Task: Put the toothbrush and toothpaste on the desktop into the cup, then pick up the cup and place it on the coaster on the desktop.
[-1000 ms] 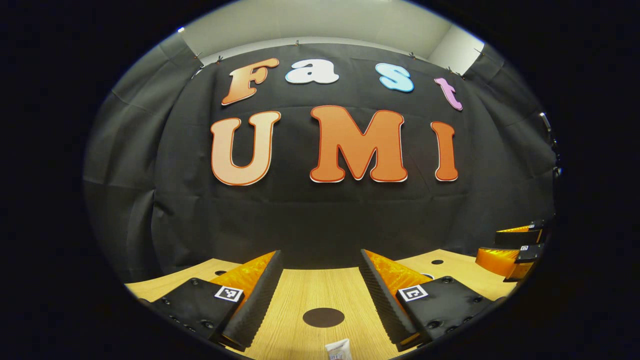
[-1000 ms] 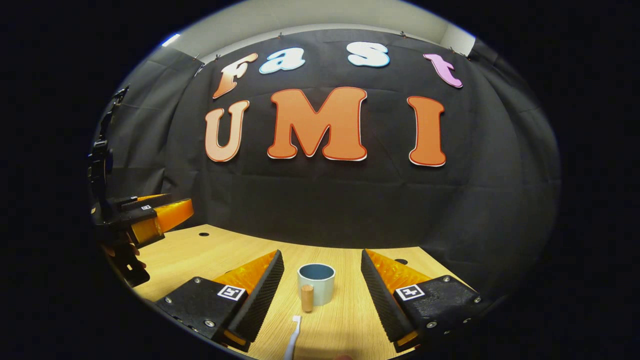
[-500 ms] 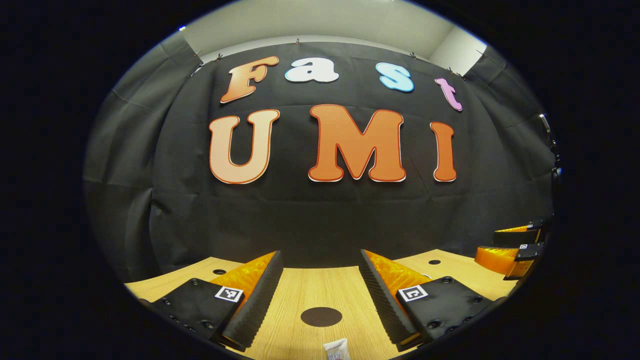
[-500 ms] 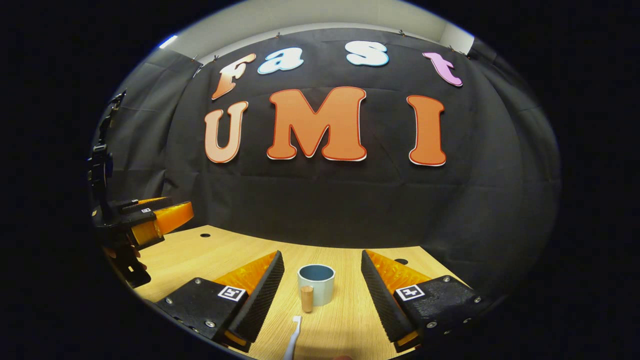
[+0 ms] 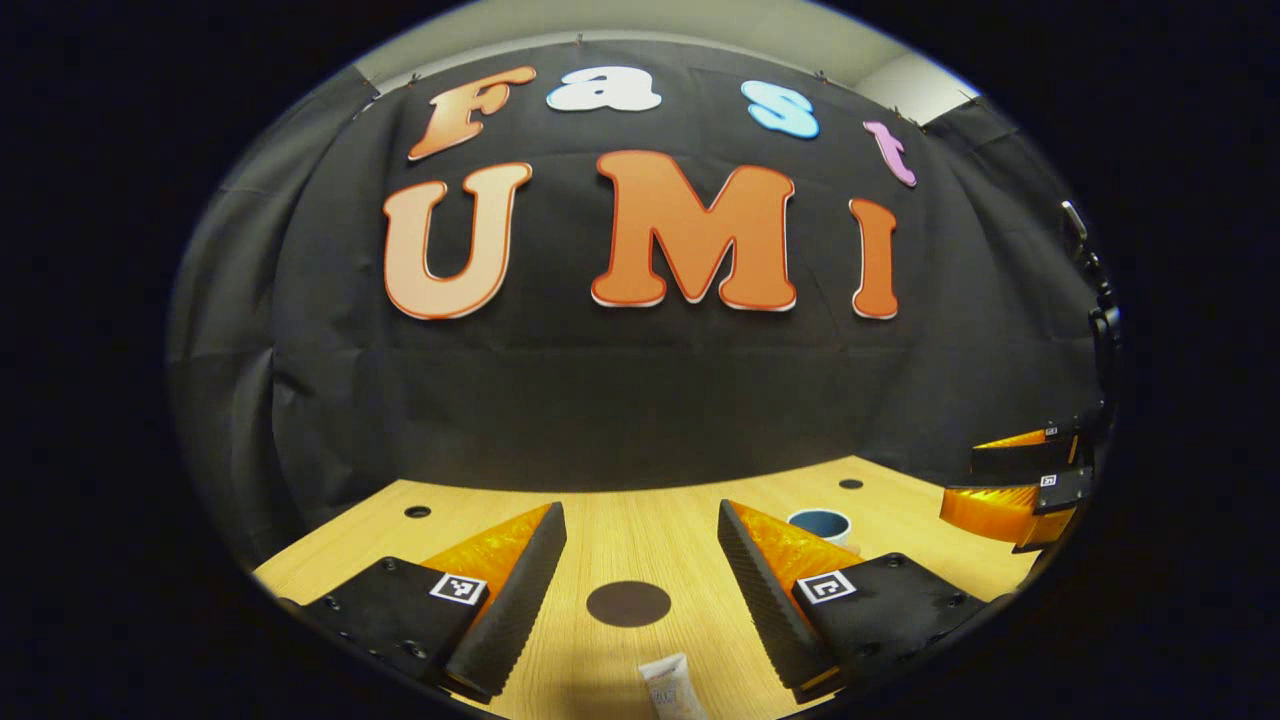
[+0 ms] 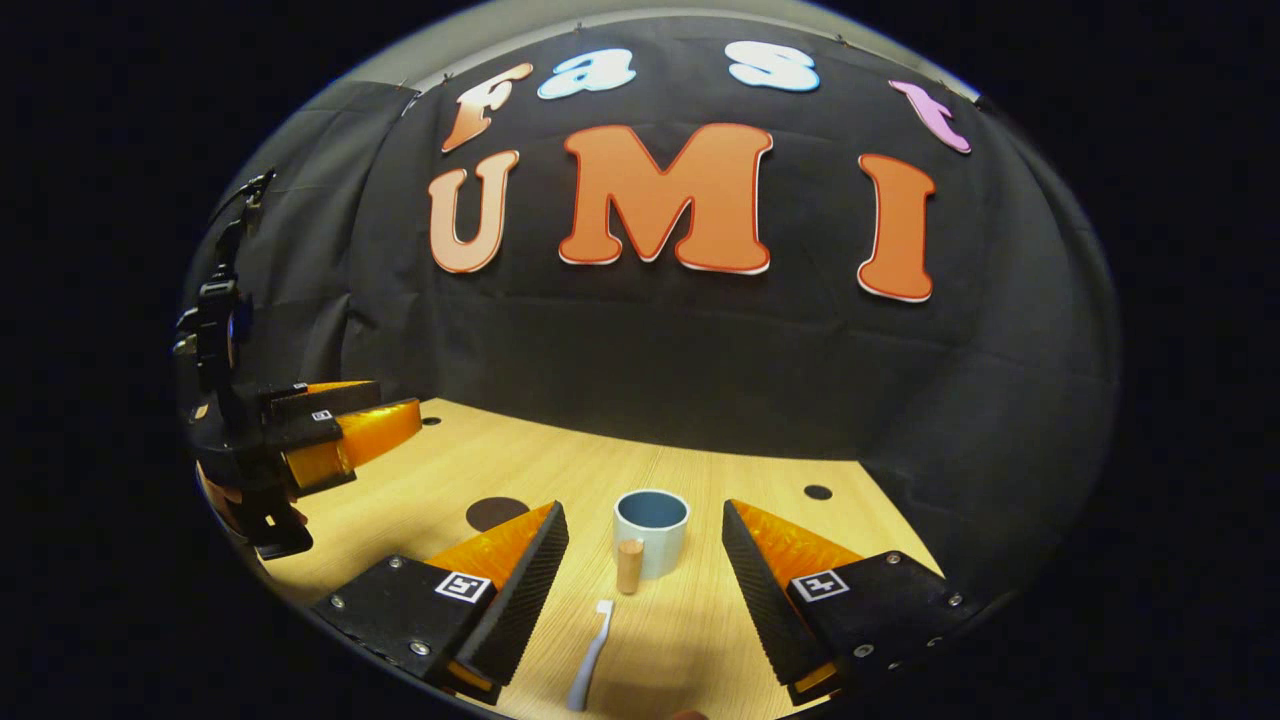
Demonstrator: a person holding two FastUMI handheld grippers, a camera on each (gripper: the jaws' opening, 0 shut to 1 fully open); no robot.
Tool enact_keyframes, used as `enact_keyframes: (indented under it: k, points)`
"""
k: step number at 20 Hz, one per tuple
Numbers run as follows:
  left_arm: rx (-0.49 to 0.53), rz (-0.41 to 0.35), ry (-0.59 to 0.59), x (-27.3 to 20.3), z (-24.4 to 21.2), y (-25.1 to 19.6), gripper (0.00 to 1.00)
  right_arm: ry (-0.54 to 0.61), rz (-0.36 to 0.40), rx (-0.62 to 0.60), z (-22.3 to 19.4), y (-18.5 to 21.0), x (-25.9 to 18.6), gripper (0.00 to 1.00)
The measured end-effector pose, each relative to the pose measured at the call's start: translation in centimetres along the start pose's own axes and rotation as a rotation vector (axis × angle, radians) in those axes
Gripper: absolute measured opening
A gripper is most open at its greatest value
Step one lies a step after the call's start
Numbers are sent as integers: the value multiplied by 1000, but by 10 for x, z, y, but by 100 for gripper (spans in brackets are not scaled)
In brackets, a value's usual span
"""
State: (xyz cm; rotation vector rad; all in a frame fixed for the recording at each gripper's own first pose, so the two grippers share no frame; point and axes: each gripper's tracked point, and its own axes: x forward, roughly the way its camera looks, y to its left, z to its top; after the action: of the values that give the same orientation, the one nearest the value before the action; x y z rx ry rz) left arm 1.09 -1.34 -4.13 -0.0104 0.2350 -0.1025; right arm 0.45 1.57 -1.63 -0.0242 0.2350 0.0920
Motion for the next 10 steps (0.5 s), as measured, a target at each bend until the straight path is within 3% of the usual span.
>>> enact_keyframes:
  k: [3, 10]
  points:
    - [-51, -59, 121, 6, -34, -14, 97, 140, 45, 60, -26, 13, 7, 94]
    - [-89, -76, 401, 6, -105, -11, 97, 392, 43, 79, -69, 20, 16, 92]
